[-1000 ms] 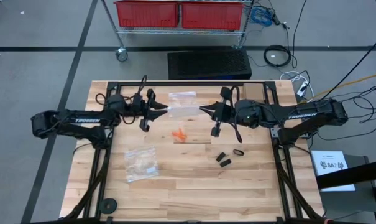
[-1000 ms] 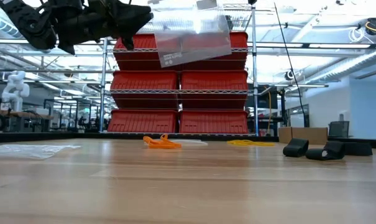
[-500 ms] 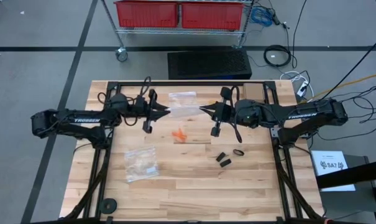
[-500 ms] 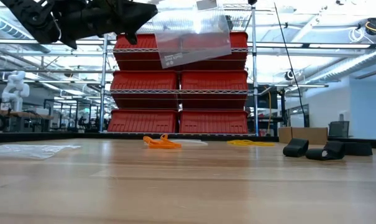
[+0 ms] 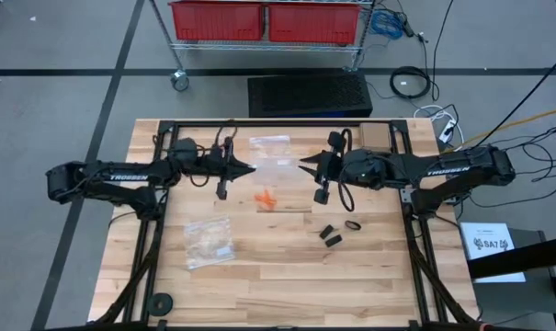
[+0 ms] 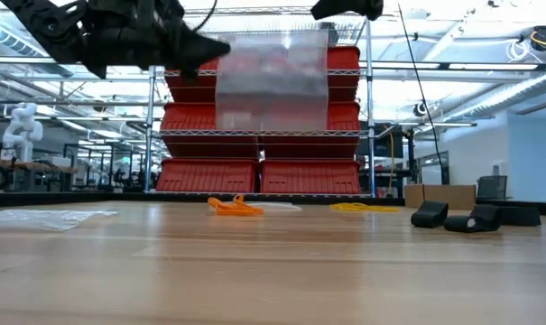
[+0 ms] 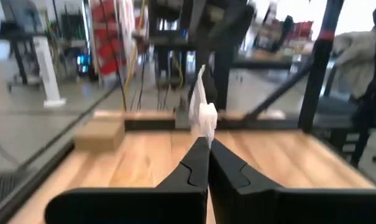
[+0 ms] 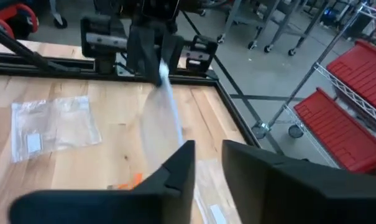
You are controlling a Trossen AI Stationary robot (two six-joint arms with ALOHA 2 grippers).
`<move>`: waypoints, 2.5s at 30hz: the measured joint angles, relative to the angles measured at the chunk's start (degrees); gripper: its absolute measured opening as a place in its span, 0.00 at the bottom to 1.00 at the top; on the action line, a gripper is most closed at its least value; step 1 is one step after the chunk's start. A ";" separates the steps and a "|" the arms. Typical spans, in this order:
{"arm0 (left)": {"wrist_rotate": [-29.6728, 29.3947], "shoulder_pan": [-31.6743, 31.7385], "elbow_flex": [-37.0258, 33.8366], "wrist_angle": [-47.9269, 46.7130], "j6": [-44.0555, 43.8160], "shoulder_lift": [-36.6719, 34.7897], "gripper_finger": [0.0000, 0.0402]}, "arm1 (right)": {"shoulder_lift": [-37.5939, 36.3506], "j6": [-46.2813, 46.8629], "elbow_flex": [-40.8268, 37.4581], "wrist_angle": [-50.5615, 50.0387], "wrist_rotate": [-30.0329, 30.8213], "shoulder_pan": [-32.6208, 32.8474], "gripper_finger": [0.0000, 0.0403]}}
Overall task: Sort rubber bands
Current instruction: Open the top left transparent zip bag
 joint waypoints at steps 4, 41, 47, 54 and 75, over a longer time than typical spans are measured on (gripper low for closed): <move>-0.58 -0.58 0.00 -4.57 2.53 0.00 0.00 | 0.60 1.89 0.00 2.87 -5.25 -1.12 0.30; -6.15 -3.37 0.00 -8.70 7.96 0.00 0.00 | 28.94 0.90 16.37 6.49 -23.93 -8.41 0.07; -6.17 -3.37 0.00 -8.40 7.84 0.02 0.00 | 28.11 0.81 16.39 4.56 -22.26 -8.37 0.04; -6.50 -3.34 0.02 -8.39 7.78 -0.18 0.00 | 25.83 1.03 16.41 -1.87 -19.91 -7.93 0.02; -6.52 -3.30 0.00 -8.98 7.48 -1.88 0.00 | 23.50 5.03 16.46 -26.40 -17.38 -7.89 0.02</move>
